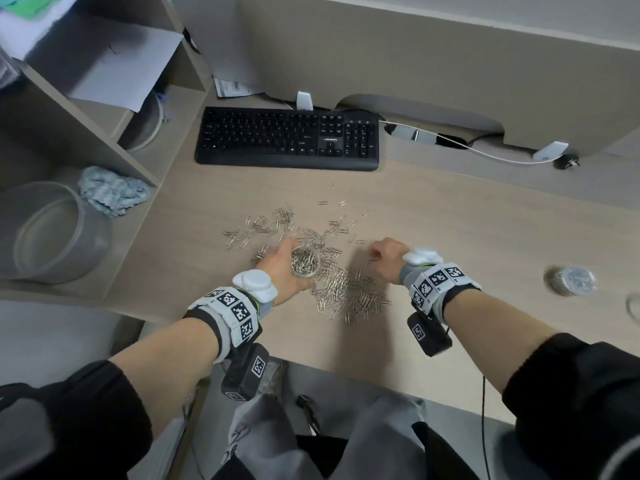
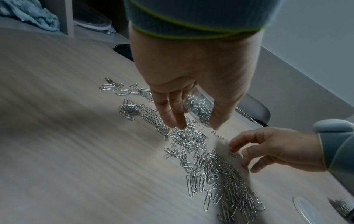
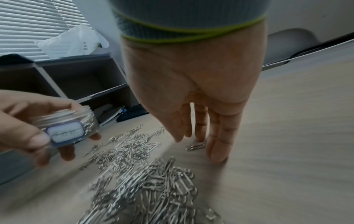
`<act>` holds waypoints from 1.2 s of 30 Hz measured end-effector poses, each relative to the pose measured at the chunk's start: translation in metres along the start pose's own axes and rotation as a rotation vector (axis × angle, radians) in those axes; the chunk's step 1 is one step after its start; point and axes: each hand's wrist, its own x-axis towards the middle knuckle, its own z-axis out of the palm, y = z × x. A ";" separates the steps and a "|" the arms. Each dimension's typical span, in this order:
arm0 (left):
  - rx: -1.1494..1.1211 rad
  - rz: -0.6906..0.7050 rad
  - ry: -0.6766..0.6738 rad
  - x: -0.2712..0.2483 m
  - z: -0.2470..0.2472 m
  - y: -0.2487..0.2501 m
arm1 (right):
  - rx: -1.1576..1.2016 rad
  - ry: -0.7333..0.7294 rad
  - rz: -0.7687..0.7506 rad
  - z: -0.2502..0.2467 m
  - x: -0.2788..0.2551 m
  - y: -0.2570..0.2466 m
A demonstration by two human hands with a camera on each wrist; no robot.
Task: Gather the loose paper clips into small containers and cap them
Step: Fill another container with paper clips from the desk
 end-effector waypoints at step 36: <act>-0.004 -0.032 -0.014 -0.003 0.004 -0.022 | 0.657 -0.258 0.038 0.049 -0.014 -0.058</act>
